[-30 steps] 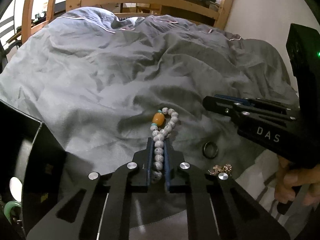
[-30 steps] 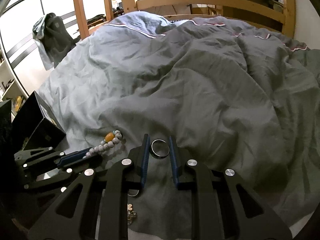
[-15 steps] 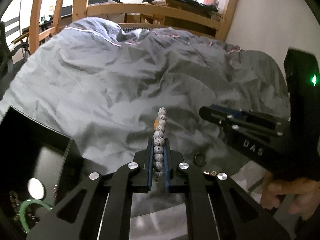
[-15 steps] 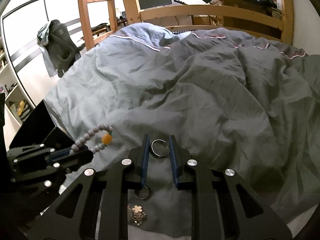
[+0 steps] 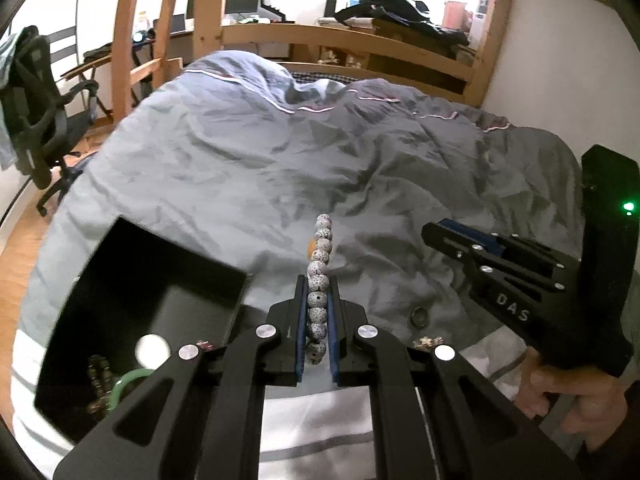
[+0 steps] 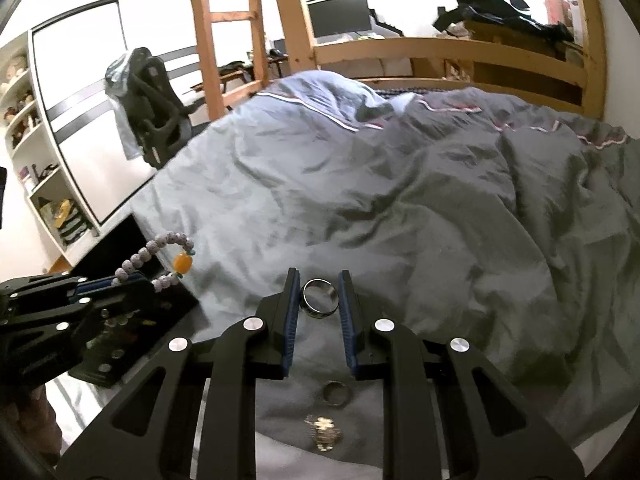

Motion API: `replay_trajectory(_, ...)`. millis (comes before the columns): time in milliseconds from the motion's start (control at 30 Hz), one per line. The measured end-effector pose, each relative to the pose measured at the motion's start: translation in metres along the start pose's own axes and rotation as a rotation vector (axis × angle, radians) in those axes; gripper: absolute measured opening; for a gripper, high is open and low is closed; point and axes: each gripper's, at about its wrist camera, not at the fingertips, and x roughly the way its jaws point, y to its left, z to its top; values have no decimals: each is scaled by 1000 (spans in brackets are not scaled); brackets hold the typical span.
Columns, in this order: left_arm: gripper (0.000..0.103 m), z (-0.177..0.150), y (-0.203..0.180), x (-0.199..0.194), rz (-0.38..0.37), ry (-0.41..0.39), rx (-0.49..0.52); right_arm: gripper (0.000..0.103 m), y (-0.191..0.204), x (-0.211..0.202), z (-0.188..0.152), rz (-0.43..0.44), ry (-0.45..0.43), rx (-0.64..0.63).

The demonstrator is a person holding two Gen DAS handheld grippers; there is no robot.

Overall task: Organize jewelry
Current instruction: 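Carry the bracelet and ring over the black box and open both tools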

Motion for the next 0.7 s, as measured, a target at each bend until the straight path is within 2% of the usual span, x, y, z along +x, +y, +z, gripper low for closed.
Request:
replay_trajectory(400,8,5,25,-38,47,-53,-38,20,63,-12,8,129,-40,-119)
replay_trajectory(700,8,-2,47,-63,107,-55,-54,20,94,-16,5,197,-50,-145)
